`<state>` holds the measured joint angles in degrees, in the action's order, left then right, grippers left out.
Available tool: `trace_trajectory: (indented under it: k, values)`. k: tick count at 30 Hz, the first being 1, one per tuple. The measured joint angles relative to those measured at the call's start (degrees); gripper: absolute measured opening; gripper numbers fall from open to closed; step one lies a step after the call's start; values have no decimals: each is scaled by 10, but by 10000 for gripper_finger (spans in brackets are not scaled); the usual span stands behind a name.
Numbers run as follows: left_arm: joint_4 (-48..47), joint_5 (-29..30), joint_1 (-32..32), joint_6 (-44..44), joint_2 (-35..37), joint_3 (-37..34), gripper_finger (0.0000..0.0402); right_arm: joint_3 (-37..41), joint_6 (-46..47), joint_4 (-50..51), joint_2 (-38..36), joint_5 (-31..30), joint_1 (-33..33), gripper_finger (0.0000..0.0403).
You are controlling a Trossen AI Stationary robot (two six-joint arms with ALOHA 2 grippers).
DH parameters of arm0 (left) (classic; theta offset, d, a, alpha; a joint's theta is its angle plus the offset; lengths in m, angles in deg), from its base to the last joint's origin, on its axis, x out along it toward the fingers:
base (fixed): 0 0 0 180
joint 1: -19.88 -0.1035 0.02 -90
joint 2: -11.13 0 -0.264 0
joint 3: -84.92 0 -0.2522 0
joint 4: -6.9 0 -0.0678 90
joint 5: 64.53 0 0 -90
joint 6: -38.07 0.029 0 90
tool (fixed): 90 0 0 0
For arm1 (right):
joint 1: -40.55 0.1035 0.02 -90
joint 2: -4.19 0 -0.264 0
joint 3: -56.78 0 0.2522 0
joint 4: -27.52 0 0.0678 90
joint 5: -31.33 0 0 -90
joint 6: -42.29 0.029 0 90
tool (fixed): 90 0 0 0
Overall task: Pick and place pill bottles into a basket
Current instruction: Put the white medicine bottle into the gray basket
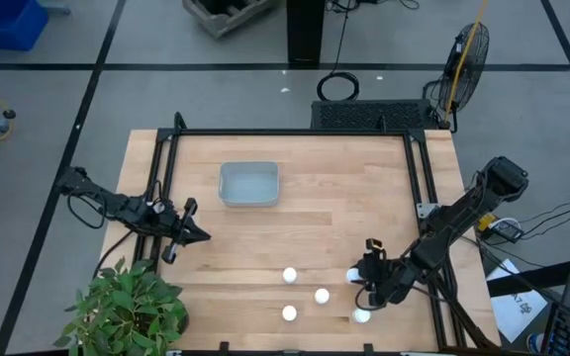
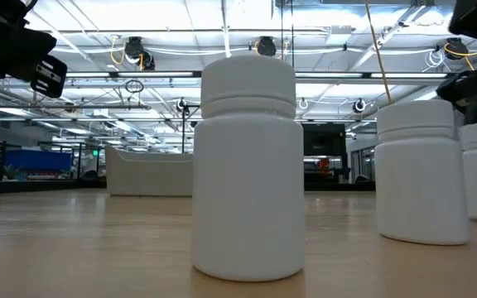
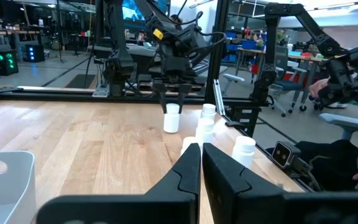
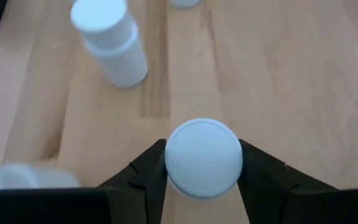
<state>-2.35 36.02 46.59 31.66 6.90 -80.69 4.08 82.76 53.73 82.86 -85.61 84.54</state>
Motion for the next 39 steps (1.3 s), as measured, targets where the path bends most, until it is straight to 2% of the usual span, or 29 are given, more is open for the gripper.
trace_trajectory:
  k: [6, 12, 17, 20, 25, 33, 39]
  values:
    - [0, 0, 0, 0, 0, 0, 24, 0, -76, -49, -5, -16, -47, 155]
    - [0, 0, 0, 0, 0, 0, 24, 0, -197, -126, -18, -10, -130, 149]
    - [0, 0, 0, 0, 0, 0, 24, 0, -273, -226, -15, 74, -218, 151]
    - [0, 0, 0, 0, 0, 0, 24, -13, -314, -234, -11, 98, -261, 149]
    - [0, 0, 0, 0, 0, 0, 24, -92, -386, -225, 19, 123, -313, 149]
    - [0, 0, 0, 0, 0, 0, 24, -266, -469, -140, 129, 161, -384, 150]
    - [0, 0, 0, 0, 0, 0, 24, -376, -490, -114, 200, 243, -456, 151]
